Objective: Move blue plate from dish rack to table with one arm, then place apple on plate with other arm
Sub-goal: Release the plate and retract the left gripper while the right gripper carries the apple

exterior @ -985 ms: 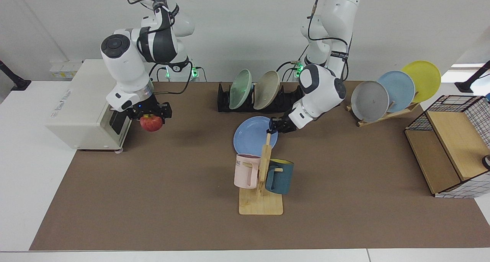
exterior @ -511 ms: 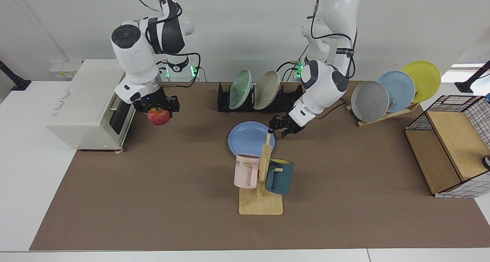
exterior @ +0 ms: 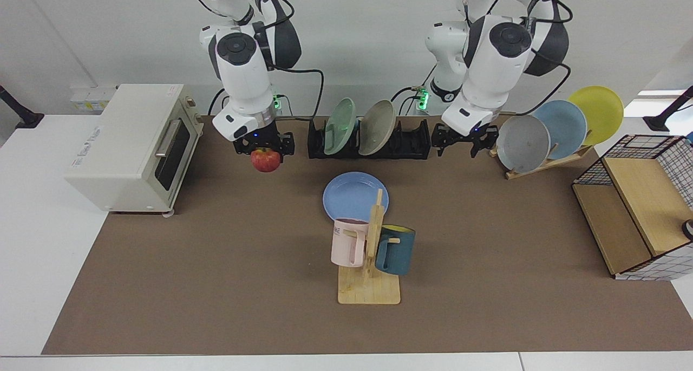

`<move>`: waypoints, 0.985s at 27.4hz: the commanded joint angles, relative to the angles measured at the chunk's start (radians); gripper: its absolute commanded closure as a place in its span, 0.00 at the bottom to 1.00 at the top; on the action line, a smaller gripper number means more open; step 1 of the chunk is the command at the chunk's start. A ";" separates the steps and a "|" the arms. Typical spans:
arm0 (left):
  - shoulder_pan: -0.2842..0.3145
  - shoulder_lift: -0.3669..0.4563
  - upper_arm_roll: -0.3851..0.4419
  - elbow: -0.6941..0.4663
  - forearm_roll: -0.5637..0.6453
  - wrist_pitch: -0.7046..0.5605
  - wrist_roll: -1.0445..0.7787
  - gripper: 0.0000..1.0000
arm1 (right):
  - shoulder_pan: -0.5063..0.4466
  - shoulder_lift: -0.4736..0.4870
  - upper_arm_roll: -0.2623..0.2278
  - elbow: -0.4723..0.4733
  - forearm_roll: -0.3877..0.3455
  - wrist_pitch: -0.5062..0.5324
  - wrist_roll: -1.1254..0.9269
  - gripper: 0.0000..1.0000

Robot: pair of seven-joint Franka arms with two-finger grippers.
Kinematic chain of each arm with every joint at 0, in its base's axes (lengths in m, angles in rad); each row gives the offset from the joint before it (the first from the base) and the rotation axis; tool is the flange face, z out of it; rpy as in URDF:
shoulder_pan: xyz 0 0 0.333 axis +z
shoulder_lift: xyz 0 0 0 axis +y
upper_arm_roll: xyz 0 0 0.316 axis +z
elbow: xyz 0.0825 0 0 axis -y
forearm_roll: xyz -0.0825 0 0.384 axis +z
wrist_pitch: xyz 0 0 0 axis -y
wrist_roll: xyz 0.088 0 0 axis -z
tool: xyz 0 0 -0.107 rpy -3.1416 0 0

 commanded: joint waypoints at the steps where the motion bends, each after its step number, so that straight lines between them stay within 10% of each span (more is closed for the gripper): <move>1: 0.016 0.017 0.038 0.117 0.034 -0.124 0.069 0.07 | 0.058 0.041 -0.004 0.040 0.018 0.016 0.092 1.00; 17: 0.024 -0.078 0.115 0.146 0.008 -0.179 0.179 0.00 | 0.281 0.193 -0.004 0.135 0.023 0.054 0.441 1.00; 27: 0.032 -0.092 0.117 0.146 0.006 -0.176 0.184 0.00 | 0.344 0.366 -0.004 0.138 0.018 0.266 0.570 1.00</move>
